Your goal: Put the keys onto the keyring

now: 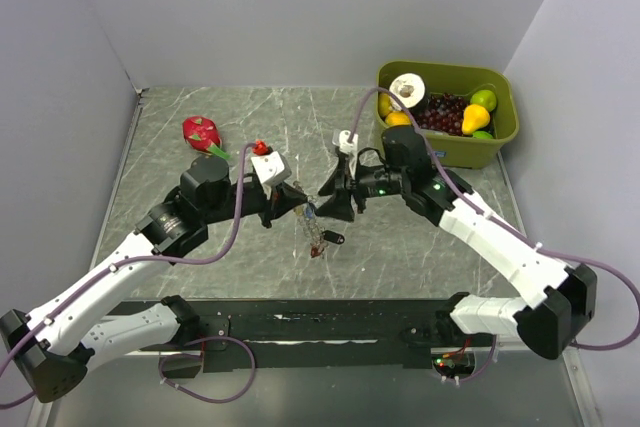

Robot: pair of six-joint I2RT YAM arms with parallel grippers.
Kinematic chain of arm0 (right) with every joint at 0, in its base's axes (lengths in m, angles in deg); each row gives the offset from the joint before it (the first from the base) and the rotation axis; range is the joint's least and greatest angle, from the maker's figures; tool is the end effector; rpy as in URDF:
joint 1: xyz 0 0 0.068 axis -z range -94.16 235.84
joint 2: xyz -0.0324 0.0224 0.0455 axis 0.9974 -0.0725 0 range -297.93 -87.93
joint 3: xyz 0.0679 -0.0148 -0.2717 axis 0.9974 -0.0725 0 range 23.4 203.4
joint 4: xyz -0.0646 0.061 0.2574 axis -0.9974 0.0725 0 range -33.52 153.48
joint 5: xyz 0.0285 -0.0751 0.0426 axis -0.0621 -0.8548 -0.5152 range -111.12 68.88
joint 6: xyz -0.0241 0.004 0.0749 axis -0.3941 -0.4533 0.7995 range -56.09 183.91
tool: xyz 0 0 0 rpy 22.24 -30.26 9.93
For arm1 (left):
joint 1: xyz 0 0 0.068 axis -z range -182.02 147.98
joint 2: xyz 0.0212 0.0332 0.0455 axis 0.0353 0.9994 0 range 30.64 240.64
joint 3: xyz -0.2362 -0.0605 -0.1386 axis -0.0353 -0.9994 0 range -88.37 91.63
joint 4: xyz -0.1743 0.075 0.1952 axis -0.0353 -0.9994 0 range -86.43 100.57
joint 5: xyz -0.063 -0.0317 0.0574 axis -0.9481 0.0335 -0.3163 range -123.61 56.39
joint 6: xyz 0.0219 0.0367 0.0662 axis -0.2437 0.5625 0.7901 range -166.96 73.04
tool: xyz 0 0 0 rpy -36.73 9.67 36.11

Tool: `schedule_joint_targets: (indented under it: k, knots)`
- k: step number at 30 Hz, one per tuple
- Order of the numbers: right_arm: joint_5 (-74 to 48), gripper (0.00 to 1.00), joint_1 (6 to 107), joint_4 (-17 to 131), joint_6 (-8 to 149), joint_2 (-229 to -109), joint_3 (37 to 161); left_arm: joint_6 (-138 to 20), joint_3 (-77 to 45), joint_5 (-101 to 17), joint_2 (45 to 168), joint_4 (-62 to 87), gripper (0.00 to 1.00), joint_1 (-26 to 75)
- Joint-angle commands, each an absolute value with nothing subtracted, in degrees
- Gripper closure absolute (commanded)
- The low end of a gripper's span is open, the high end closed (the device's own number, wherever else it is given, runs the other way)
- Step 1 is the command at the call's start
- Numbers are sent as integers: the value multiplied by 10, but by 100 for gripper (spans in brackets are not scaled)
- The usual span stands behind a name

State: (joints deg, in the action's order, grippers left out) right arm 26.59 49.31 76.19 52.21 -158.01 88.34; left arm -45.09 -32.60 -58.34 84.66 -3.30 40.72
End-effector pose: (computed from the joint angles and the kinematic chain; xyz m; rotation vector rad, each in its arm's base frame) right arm 0.2086 0.2169 0.3556 -1.2946 1.5489 1.1059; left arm 0.1624 -0.1885 0.3729 0.9912 1.5647 -0.8892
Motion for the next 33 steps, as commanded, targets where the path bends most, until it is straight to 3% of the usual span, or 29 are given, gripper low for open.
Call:
schedule_joint_targets:
  k: [1,3,6,14,19,20,25,26,28,33]
  knots:
    - [229,28,502,722,514,-1519,869,-465,-325,-609,835,59,99,410]
    - [229,16,508,711,518,-1502,863,-466,-333,-613,834,85,99,410]
    - [250,11,516,683,527,-1480,851,-488,-350,-628,833,136,99,410]
    - [297,14,520,650,545,-1464,841,-526,-400,-706,836,275,99,410]
    - [311,32,520,647,549,-1468,842,-543,-406,-725,842,322,99,410]
    - [304,40,520,648,549,-1466,841,-544,-406,-725,843,325,99,410]
    - [298,49,520,643,549,-1455,831,-546,-406,-727,839,336,99,410]
    - [299,58,522,640,550,-1454,829,-547,-407,-726,838,338,99,410]
    - [305,62,522,637,555,-1454,828,-548,-408,-727,838,341,99,410]
    - [316,96,521,637,562,-1457,832,-549,-407,-727,840,342,99,410]
